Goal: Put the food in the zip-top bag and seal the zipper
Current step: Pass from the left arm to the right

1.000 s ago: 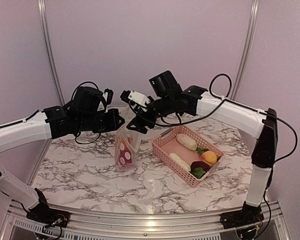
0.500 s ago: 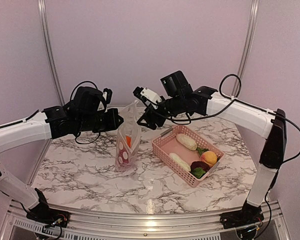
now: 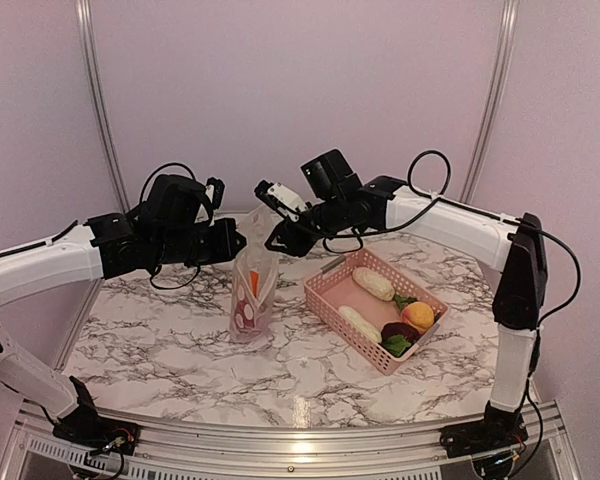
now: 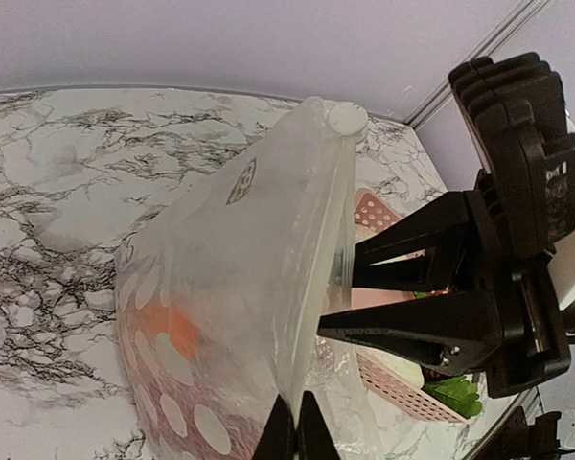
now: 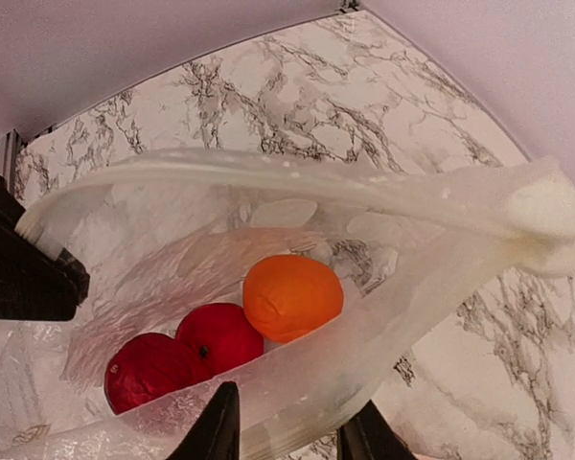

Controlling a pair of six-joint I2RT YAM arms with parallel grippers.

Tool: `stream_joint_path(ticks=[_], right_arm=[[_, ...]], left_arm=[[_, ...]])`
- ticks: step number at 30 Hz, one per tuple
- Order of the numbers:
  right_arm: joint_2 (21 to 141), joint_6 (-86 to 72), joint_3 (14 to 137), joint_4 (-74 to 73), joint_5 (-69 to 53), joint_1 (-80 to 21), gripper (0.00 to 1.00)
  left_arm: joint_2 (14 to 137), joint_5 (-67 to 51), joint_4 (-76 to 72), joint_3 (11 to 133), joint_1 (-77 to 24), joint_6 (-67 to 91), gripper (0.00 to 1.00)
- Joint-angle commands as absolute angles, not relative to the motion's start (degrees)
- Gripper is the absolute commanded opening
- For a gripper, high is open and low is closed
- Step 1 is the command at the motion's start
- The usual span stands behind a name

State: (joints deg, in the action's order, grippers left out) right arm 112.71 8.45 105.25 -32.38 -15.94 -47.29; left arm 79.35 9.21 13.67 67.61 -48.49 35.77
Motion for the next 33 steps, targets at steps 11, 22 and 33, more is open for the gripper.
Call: stream_joint_path(ticks=[11,22,33], right_arm=[[106.5,4.1,104.2,-31.9,-18.4,-47.3,0.0],[107.6,3.0,105.6,-31.5,-17.3,-46.9,0.0],[107.5,2.8,105.4,-31.3,-17.0,-46.5,0.0]], left_arm=[[79.4,12.0,17.4,68.4,-48.8,34.2,0.35],[80.5,5.4,20.9,69.9,-50.1,36.4,0.4],[81.4,7.3,22.8,70.5,-52.0,37.6,0.32]])
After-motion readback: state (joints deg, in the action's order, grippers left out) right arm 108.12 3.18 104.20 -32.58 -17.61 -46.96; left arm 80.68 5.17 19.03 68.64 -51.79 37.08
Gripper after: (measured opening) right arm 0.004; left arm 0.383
